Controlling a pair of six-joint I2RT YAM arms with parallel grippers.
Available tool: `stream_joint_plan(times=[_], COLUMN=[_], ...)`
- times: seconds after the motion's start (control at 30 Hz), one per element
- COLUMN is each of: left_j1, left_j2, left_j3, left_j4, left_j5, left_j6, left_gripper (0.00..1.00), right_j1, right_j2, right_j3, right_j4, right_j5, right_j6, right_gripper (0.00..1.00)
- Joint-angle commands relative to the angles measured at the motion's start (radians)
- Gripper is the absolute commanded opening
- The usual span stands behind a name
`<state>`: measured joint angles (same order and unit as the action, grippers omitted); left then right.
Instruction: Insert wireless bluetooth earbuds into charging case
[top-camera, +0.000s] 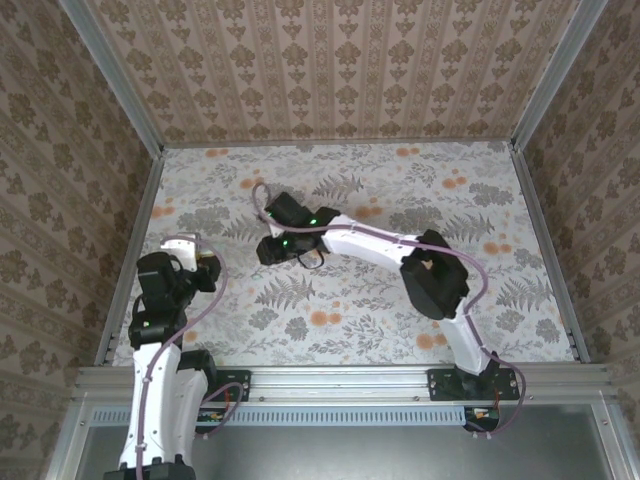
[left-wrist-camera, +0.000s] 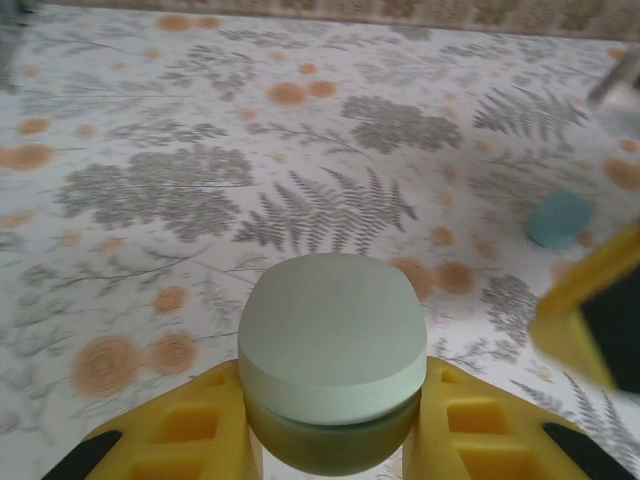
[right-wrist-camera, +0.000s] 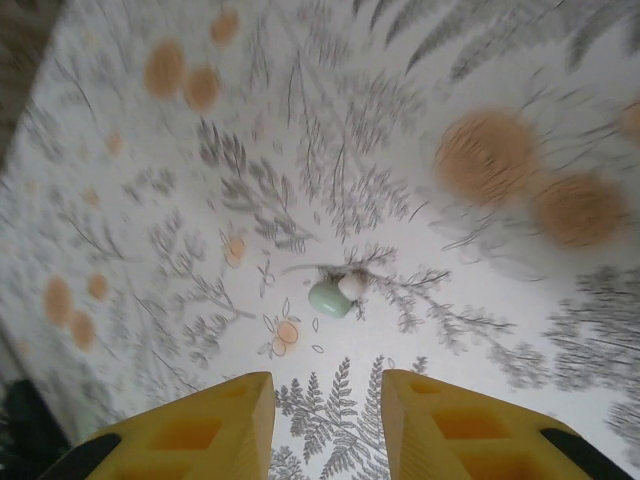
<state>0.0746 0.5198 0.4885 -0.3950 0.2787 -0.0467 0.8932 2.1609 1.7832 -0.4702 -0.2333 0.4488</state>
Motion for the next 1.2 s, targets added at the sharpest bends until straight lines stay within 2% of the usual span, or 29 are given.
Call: stream_joint_plan(times=[0.0, 0.17, 0.33, 0.53, 0.93, 1.17], left_j1=[0.005, 0.007, 0.005, 0.004, 0.005, 0.005], left_j2=[-0.03, -0.024, -0.029, -0.027, -0.027, -0.027], left_j3=[0.002, -0.004, -0.013, -0.017, -0.028, -0.028], left_j4=[-0.047, -0.036, -0.032, -0.026, -0.02, -0.018], left_j5=[-0.139, -0.119, -0.117, -0.117, -0.125, -0.127], left_j6=[-0.052, -0.091, -0.113, -0.116, -0.116, -0.113], left_gripper=[0.0, 0.0, 0.0, 0.0, 0.0, 0.0], right_j1=[0.054, 0.099, 0.115, 0.121, 0.121, 0.119], right_j2=[0.073, 0.189, 0.222, 0.272, 0.379, 0.39], right_j3=[0.104, 0.269, 0.293, 0.324, 0.432, 0.439], right_j4=[-0.081, -0.214, -0.216, -0.224, -0.263, -0.301], right_j5=[0.017, 0.115, 0.164, 0.183, 0.23, 0.298], right_j6=[-0.205, -0.399, -0.509, -0.606, -0.707, -0.704], right_gripper=[0.34, 0.35, 0.42, 0.44, 0.43, 0.35])
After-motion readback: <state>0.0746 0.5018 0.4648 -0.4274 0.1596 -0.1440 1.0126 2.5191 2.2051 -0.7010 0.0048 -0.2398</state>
